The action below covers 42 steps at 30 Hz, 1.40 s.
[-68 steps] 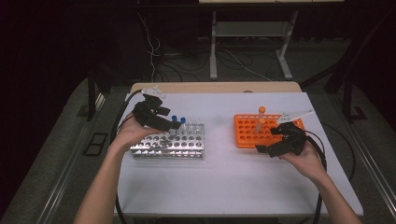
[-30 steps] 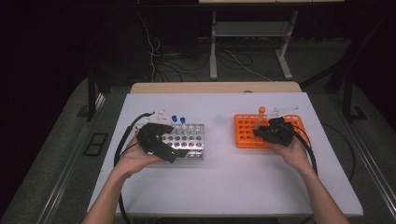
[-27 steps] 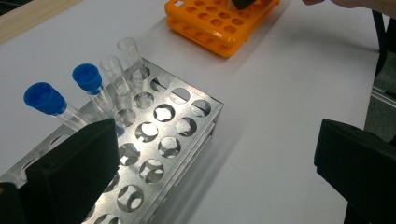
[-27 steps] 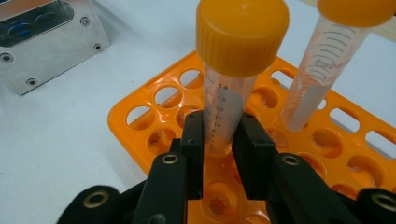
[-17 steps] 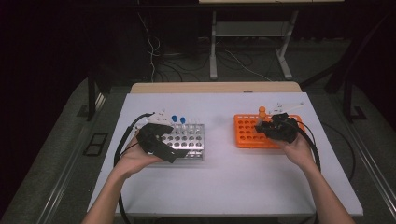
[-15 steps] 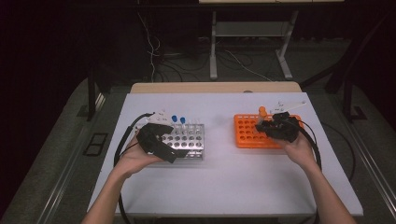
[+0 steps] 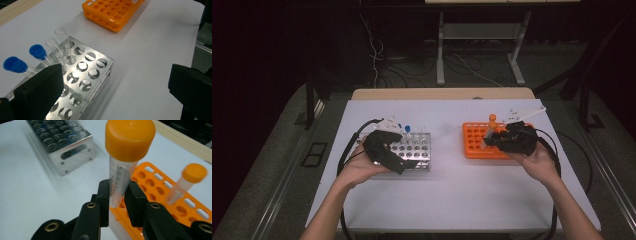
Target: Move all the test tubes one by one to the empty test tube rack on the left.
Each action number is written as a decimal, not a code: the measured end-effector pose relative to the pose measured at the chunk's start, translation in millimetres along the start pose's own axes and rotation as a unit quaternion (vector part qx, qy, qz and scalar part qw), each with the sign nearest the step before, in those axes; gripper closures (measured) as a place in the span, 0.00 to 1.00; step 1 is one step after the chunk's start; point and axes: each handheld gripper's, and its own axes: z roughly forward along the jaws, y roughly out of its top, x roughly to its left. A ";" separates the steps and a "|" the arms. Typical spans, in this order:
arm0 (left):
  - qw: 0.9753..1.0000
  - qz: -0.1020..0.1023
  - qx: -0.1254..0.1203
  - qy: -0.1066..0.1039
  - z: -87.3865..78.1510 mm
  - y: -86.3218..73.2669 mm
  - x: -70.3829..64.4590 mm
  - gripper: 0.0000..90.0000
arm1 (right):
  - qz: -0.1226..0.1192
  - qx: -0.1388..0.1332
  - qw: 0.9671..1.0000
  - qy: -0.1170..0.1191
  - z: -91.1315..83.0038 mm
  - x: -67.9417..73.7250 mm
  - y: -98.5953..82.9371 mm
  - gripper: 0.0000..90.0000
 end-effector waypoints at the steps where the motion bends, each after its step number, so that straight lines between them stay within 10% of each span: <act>1: 1.000 0.003 0.000 -0.001 0.5 1.2 -0.9 0.00 | -0.004 0.003 1.000 0.002 -0.5 3.0 0.5 0.82; 25: 0.996 0.073 0.032 -0.050 22.7 39.4 -34.0 0.00 | -0.084 0.065 0.987 0.117 20.2 73.0 9.3 0.82; 35: 0.986 0.119 0.066 -0.101 43.9 51.9 -54.0 0.16 | -0.111 0.081 0.980 0.147 38.4 101.8 11.4 0.82; 42: 0.978 0.143 0.080 -0.131 50.1 52.2 -60.4 0.47 | -0.121 0.082 0.976 0.159 49.6 115.0 13.1 0.82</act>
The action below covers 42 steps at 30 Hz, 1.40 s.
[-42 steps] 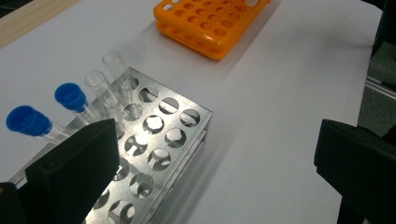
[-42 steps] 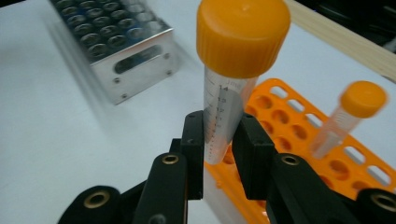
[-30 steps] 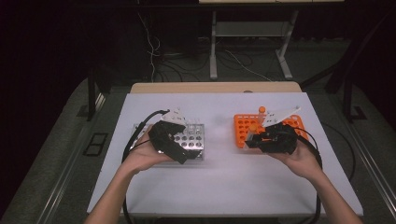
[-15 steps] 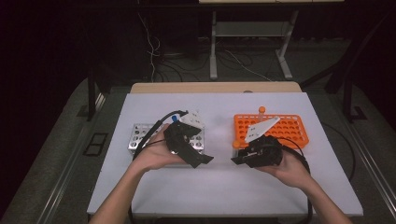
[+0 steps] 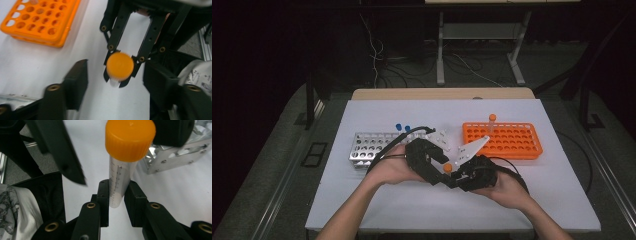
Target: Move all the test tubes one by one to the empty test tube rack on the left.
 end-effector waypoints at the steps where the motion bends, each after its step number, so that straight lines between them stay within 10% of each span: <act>1: 1.000 0.000 0.002 -0.001 0.0 -0.3 -0.3 0.53 | -0.002 0.000 1.000 0.002 1.1 0.6 0.7 0.82; 6: 1.000 0.001 0.002 -0.005 -2.0 -2.9 0.8 0.75 | -0.002 -0.002 1.000 0.004 4.0 2.5 3.0 0.82; 22: 0.998 -0.037 -0.018 0.047 -35.6 -20.3 18.1 0.76 | 0.015 -0.029 0.999 -0.015 -14.1 -7.7 -4.0 0.63; 42: 0.986 -0.098 -0.030 0.133 -85.9 -54.7 48.8 0.76 | 0.108 -0.070 0.989 -0.075 -50.9 -36.3 -32.1 0.00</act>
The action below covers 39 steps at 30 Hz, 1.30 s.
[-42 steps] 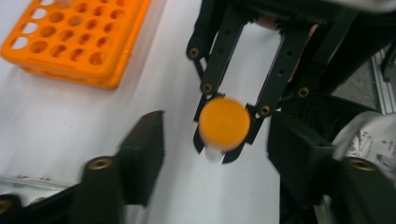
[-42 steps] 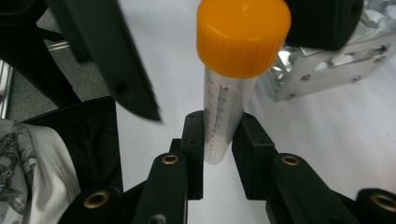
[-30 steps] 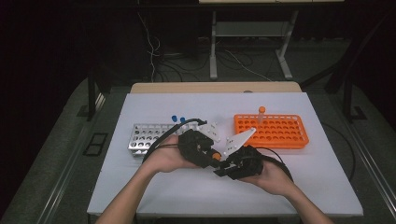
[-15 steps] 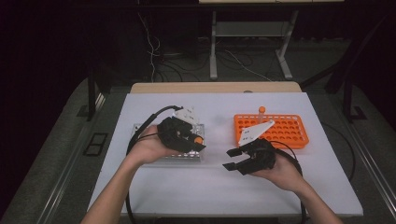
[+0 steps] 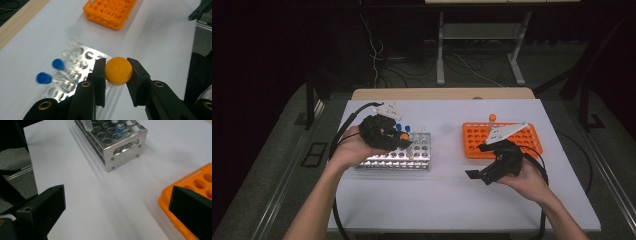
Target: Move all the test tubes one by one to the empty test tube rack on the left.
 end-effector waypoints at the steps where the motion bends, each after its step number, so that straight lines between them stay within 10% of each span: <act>1: 1.000 -0.003 0.002 0.005 -0.7 -1.0 2.6 0.76 | 0.002 -0.002 1.000 -0.002 -0.8 -2.1 -1.4 0.00; 39: 0.994 -0.077 0.013 0.073 0.6 -7.2 81.3 0.76 | 0.039 -0.007 0.999 -0.009 -9.7 -26.4 -30.6 0.00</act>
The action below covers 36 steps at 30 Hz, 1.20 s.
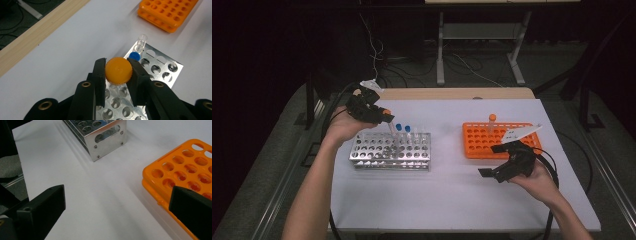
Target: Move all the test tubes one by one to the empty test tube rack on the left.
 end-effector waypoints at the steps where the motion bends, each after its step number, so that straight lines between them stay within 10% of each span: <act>1: 1.000 0.000 0.002 0.001 1.4 -0.2 1.4 0.76 | 0.000 -0.001 1.000 0.000 0.2 0.0 -0.5 0.00; 36: 0.999 -0.012 0.026 -0.029 27.1 -13.8 4.0 0.76 | 0.009 -0.010 1.000 -0.006 -1.8 -3.4 -3.7 0.00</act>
